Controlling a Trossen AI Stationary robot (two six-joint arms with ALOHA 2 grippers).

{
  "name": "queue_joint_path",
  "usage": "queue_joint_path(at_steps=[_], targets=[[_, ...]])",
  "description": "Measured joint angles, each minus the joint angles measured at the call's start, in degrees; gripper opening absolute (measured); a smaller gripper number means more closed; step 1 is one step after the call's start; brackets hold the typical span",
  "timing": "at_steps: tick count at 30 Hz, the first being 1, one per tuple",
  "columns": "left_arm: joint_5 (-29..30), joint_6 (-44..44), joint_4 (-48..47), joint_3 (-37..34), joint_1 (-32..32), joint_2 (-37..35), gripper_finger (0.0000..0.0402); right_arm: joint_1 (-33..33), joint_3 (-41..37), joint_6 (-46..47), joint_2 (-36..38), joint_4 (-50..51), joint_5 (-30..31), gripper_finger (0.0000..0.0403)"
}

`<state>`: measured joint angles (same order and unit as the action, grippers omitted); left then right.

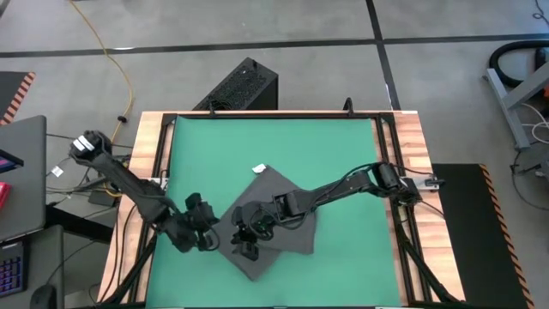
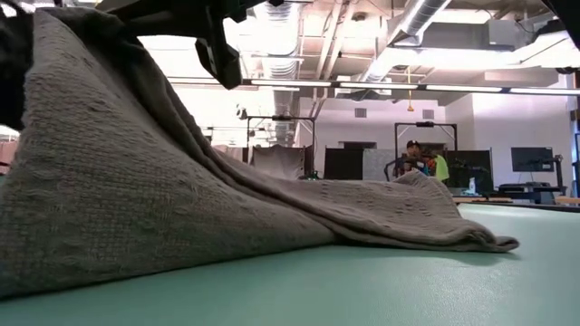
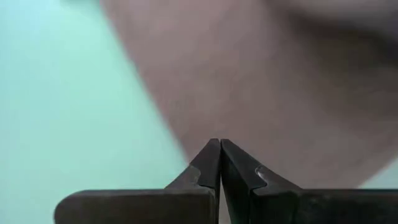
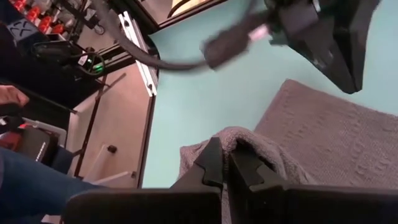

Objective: Roll towel
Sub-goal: Roll the gray towel on the table

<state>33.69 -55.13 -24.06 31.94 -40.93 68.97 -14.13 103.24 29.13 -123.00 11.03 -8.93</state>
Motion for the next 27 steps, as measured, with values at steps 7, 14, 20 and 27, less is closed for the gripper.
queue_joint_path(at_steps=[7, 14, 20, 27], targets=[[-0.27, -4.53, -1.05, 0.00, -1.55, 4.57, 0.0000, 0.79, 0.00, -1.57, -0.97, -1.90, -0.53, 0.0017], [2.40, -8.44, -4.09, 0.00, -1.44, 4.59, 0.0000, 0.93, -0.01, -1.59, -3.98, -5.82, -1.71, 0.0017], [3.57, -9.24, -5.38, 0.00, -1.42, 1.55, 0.0000, 1.21, 0.04, -0.81, -6.61, -10.12, -3.09, 0.0017], [4.61, -9.48, -6.00, 0.04, -1.42, 1.40, 0.0000, 2.43, 0.52, -2.48, -6.60, -10.39, -2.27, 0.0017]])
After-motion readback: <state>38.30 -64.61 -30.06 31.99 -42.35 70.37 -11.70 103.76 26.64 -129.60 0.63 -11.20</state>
